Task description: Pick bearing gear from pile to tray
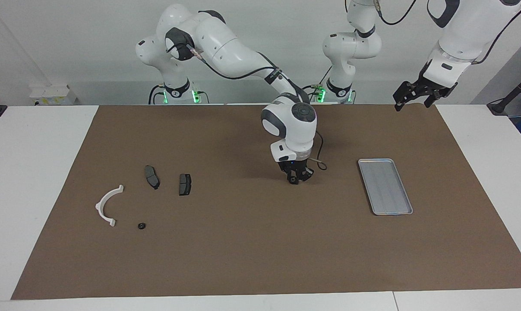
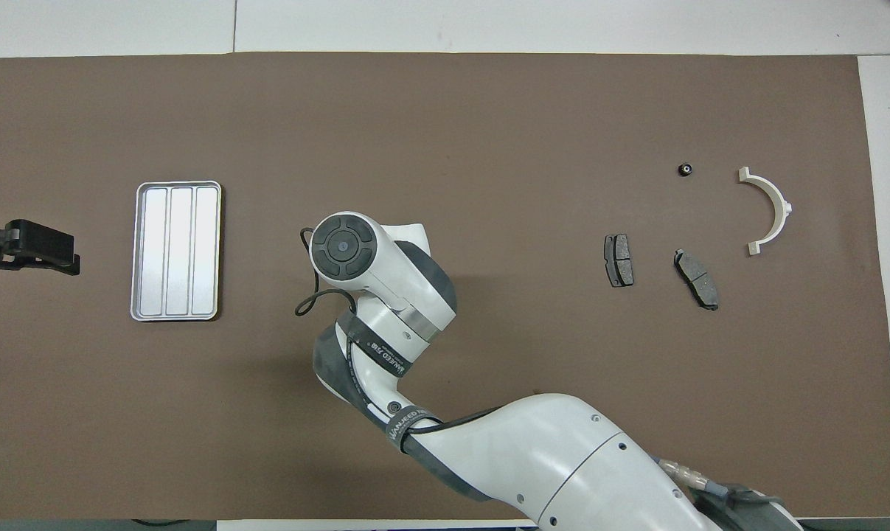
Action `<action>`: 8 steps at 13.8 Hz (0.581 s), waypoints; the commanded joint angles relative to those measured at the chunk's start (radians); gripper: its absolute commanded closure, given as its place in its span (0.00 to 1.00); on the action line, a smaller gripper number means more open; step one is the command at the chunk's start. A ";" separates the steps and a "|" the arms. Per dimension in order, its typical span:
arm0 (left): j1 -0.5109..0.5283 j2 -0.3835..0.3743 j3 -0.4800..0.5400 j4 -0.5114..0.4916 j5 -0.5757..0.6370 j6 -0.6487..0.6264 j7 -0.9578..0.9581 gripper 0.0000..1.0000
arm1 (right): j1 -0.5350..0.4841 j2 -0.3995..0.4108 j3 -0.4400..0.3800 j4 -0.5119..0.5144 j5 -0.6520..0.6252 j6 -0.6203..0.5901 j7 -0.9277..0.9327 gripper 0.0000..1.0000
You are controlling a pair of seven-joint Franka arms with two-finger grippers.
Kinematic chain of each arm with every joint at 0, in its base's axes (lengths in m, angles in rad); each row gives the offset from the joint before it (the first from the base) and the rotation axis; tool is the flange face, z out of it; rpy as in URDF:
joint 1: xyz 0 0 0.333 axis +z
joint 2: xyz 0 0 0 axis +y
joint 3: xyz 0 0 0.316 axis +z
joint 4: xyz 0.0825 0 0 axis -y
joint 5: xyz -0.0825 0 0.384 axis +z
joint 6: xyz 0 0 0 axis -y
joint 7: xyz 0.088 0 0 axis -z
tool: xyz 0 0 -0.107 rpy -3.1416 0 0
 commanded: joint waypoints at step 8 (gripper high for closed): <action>-0.042 -0.033 -0.009 -0.151 -0.058 0.195 -0.155 0.00 | -0.115 -0.046 0.030 0.230 0.000 -0.379 -0.109 0.00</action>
